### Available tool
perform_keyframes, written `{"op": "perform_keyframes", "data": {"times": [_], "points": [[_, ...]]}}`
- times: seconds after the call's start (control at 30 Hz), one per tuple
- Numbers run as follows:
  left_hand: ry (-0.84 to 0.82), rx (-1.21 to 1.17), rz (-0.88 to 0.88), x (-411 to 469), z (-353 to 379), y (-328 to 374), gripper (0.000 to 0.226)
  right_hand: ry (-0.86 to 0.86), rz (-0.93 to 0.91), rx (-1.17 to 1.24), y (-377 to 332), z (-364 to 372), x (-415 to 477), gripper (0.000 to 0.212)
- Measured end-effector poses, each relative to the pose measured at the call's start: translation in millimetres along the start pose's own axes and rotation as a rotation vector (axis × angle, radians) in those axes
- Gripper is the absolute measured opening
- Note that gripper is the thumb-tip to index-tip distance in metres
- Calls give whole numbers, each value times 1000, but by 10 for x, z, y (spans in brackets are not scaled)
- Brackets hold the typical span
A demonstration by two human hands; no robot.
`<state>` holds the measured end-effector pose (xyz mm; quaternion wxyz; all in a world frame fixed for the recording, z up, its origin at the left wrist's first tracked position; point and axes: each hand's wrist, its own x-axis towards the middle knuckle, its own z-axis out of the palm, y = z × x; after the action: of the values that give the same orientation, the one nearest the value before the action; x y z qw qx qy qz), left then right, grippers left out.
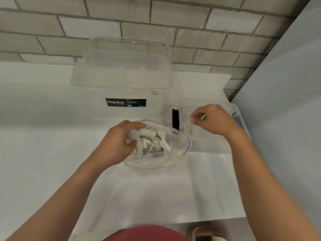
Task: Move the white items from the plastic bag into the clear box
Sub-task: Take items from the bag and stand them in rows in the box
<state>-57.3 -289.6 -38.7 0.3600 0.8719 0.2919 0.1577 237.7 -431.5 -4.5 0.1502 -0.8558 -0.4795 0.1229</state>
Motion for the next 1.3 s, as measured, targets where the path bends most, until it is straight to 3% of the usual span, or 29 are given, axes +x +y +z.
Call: {"op": "perform_keyframes", "data": {"times": [0.1, 0.2, 0.3, 0.37, 0.47, 0.8, 0.9, 1.1, 1.23, 1.3], "points": [[-5, 40, 15, -1, -5, -35, 60, 262, -64, 268, -477, -91, -432, 6], [-10, 62, 21, -4, 18, -61, 64, 79, -159, 444, -976, 86, -714, 7], [-18, 48, 52, -42, 23, -88, 65, -158, -218, 175, -1147, 541, -668, 13], [-16, 31, 63, -72, 12, -111, 67, -133, -203, -39, -1139, 845, -540, 22], [-13, 13, 65, -94, 5, -137, 67, -30, -130, -147, -1123, 1102, -382, 24], [-32, -16, 80, -73, 14, -145, 65, 12, -31, -163, -1176, 1285, -307, 19], [-13, -36, 74, -39, -4, -153, 66, 37, -70, -123, -1173, 1135, -388, 17], [13, -56, 47, 49, 5, -111, 66, 246, -243, -47, -1143, 740, -608, 16], [1, -56, 36, 92, 31, -52, 67, 102, -189, -82, -1059, 564, -664, 20], [-4, -56, 30, 106, 42, -38, 67, 118, -182, -5, -1001, 410, -698, 19]]}}
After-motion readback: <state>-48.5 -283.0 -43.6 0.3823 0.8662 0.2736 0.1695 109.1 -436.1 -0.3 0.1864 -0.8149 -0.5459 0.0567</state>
